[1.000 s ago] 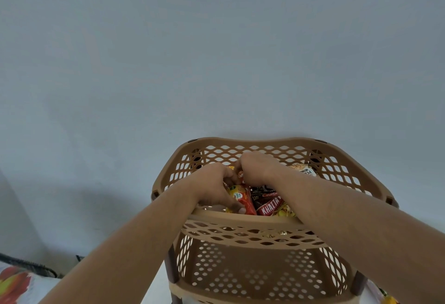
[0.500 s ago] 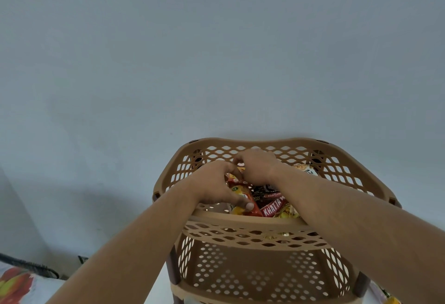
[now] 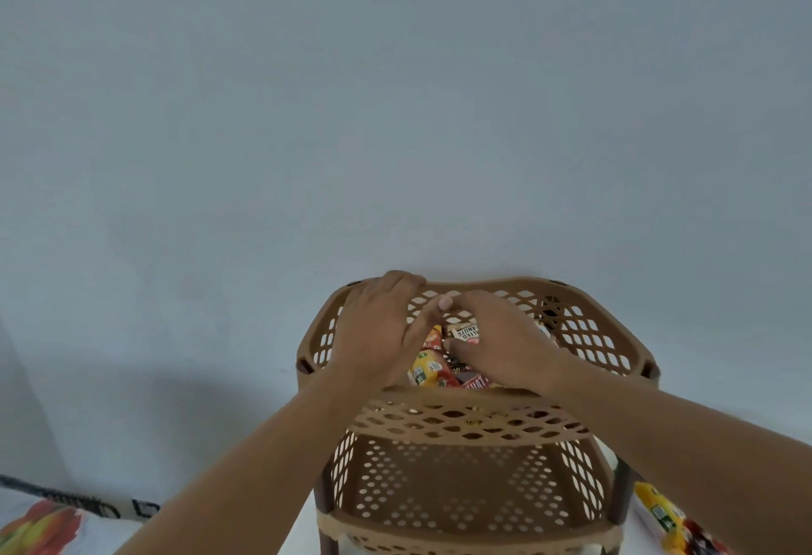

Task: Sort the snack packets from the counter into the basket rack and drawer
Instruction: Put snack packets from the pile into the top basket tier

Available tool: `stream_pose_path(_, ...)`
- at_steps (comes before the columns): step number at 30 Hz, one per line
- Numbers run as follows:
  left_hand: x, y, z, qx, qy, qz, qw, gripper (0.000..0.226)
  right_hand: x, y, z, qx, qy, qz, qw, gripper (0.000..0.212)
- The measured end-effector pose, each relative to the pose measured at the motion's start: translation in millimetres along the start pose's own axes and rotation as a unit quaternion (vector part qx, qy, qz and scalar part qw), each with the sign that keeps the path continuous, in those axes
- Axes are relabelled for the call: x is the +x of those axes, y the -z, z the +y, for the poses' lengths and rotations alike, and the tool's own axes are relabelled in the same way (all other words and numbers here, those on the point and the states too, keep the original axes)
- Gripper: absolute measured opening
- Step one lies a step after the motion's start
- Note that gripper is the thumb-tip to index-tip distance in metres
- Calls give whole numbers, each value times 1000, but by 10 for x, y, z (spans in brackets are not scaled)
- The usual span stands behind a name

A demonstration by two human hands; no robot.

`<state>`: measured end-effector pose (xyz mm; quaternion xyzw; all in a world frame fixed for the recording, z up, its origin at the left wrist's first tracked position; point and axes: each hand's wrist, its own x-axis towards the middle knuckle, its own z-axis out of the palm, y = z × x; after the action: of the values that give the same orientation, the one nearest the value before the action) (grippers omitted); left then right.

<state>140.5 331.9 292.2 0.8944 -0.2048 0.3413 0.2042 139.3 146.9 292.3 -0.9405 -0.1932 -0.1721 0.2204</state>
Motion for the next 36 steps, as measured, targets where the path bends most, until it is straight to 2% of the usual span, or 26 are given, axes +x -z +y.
stream_pose_path(4,-396,82,345,9,-37,44,998,71,-479,202,59,-1,31,58,998,44)
stream_pose_path(8,-913,65,729,-82,-88,108,987,76,-1031,393,143,17,37,110,993,42)
stream_pose_path(11,-1317,-80,1032,-139,-88,115,980,85,-1487,425,224,44,28,163,985,37)
stream_pose_path(14,-1672,-373,1295,-178,-87,63,978,82,-1941,350,321,57,3,202,978,36)
stream_pose_path(19,-2089,-887,1786,-207,-56,-59,975,71,-2652,156,766,71,-99,158,980,39)
stream_pose_path(22,-2249,-1247,2050,-184,-45,-135,973,72,-3056,112,1138,60,-175,105,977,44)
stream_pose_path(28,-2511,-1999,2601,-123,44,-258,957,79,-3768,224,2076,37,-280,21,959,53)
stream_pose_path(36,-2848,-2702,3028,-46,101,-372,921,86,-4000,389,3046,91,-403,46,909,56)
